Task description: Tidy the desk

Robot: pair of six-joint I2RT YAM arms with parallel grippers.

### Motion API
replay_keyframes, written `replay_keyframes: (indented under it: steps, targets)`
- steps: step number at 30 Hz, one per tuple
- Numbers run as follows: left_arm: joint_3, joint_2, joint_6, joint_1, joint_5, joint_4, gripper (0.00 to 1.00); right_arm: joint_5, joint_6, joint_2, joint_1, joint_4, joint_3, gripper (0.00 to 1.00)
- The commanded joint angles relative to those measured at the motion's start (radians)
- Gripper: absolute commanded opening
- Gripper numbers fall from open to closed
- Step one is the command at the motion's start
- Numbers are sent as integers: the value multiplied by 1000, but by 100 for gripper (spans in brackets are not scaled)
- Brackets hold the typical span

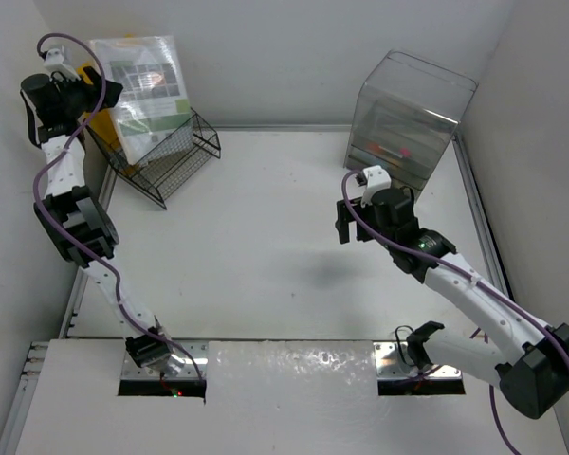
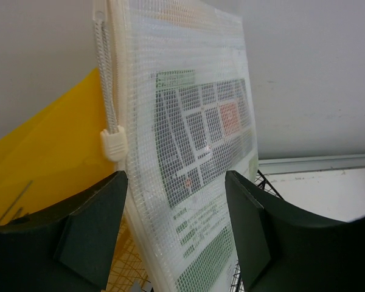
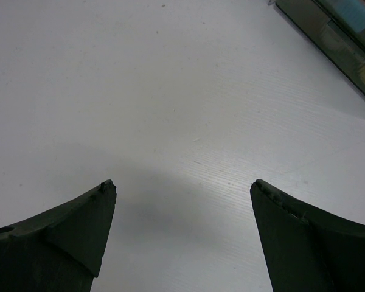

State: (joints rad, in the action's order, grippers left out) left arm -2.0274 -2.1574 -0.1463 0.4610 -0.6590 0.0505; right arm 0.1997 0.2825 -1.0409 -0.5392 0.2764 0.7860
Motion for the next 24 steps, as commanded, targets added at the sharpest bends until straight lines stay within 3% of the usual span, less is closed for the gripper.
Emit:
replay_keyframes:
  steps: [1, 9, 15, 18, 24]
  targets:
    - [4, 50, -24, 16, -2, 2, 64, 1, -20, 25, -5, -51, -16, 89]
    - [67, 119, 33, 16, 39, 3, 65, 12, -42, 19, -4, -39, -16, 89]
    - [-20, 22, 1, 5, 159, -49, 65, 1, -42, 7, -4, -26, 2, 90]
    - [-94, -41, -19, -7, 82, -77, 65, 4, -39, 16, -5, 9, 24, 90]
    - [-85, -56, 37, -70, 59, -15, 62, 47, -37, 65, -4, 17, 16, 90]
